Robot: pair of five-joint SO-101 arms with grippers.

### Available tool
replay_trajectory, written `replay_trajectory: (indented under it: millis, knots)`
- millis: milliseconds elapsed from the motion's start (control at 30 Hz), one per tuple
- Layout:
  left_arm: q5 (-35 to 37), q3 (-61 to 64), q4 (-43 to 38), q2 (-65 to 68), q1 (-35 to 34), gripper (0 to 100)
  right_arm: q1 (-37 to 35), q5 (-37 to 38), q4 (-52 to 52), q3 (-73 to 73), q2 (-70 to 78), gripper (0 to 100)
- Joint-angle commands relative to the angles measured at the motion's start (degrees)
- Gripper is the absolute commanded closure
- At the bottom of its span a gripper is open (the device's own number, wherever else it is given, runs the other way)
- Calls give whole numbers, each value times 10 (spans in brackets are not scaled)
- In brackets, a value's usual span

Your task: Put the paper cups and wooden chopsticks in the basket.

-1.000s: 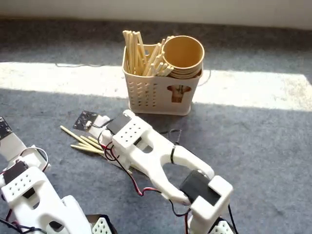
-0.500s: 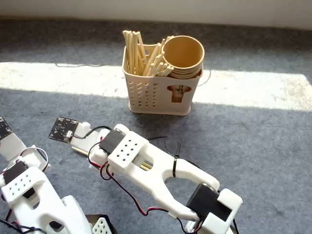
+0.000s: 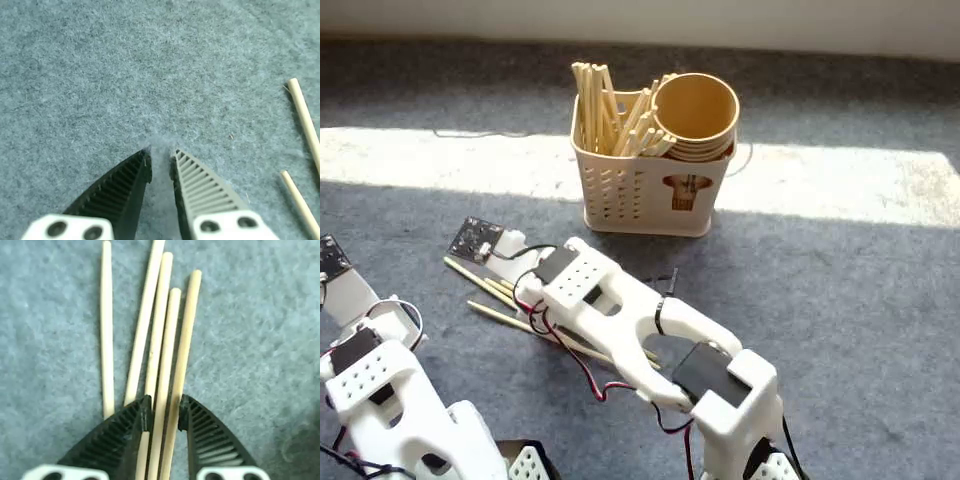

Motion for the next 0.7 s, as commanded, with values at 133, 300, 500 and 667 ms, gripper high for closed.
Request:
replay_trajectory:
  millis: [133,300,500,667]
  knots:
    - [4,-19,-11,-10,15,926,29,-4,-11,-61,44,896]
    - [4,-19,-11,-10,15,926,27,-3,-13,-62,80,898]
    - [4,-18,-11,-10,15,926,18,0,-9,-73,96,995]
    - [4,-18,-11,-10,15,926,20,-5,31,-77,73,993]
